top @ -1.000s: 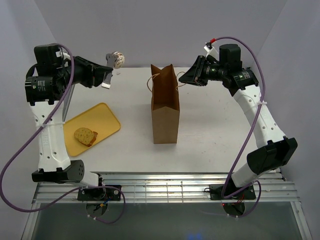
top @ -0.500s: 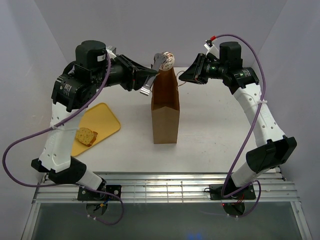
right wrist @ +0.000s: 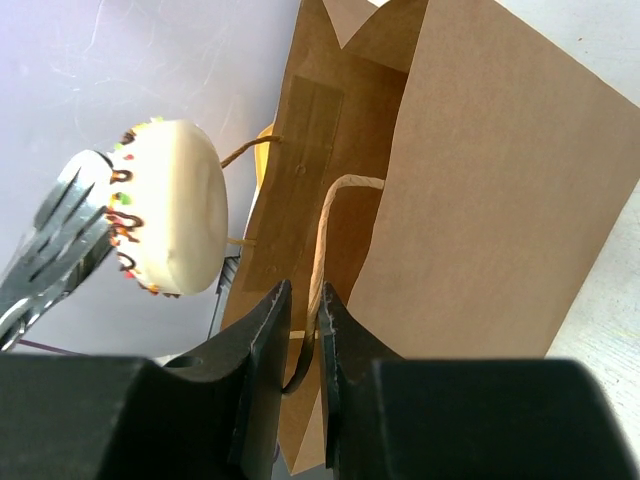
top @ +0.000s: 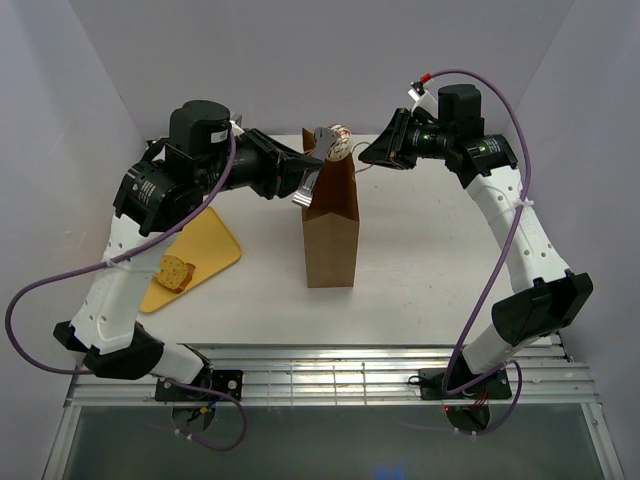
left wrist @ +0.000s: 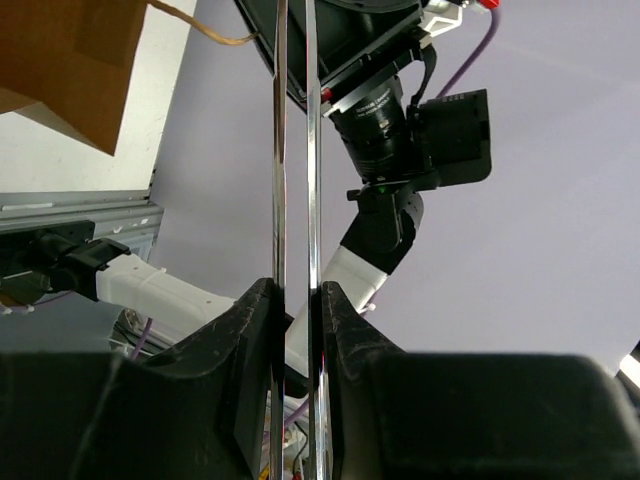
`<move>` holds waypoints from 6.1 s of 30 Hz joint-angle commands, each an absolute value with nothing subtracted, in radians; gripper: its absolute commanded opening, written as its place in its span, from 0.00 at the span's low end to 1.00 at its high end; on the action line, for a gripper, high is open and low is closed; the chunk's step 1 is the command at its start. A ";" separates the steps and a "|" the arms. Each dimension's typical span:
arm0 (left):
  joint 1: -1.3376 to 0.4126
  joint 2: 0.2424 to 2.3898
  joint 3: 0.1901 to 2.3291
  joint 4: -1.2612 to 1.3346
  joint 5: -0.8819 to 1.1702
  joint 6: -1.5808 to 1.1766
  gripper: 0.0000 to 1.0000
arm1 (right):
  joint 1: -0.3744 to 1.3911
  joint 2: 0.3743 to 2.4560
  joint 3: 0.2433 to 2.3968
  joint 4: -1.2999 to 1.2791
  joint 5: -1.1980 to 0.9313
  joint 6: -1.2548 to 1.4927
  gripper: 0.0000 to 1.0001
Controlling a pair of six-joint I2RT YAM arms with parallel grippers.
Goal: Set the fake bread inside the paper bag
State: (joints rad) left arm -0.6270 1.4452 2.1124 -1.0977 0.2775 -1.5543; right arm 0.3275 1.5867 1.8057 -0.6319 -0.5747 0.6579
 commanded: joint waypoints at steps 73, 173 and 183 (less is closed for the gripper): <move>-0.570 1.358 2.090 -1.402 -0.370 -1.273 0.42 | 0.313 1.594 1.819 -0.644 -0.600 0.597 0.23; -0.002 1.506 1.489 -1.404 -0.226 -0.635 0.51 | 0.313 1.496 1.585 -0.426 -0.660 0.687 0.24; -0.002 1.483 1.480 -1.404 -0.225 -0.621 0.52 | 0.313 1.491 1.577 -0.420 -0.657 0.692 0.24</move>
State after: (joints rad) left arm -0.0074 1.5341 1.4658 -1.3594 -0.2245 -0.6327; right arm 0.3153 1.5173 1.5723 -0.4671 -0.6395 0.6994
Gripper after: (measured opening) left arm 0.521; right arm 0.242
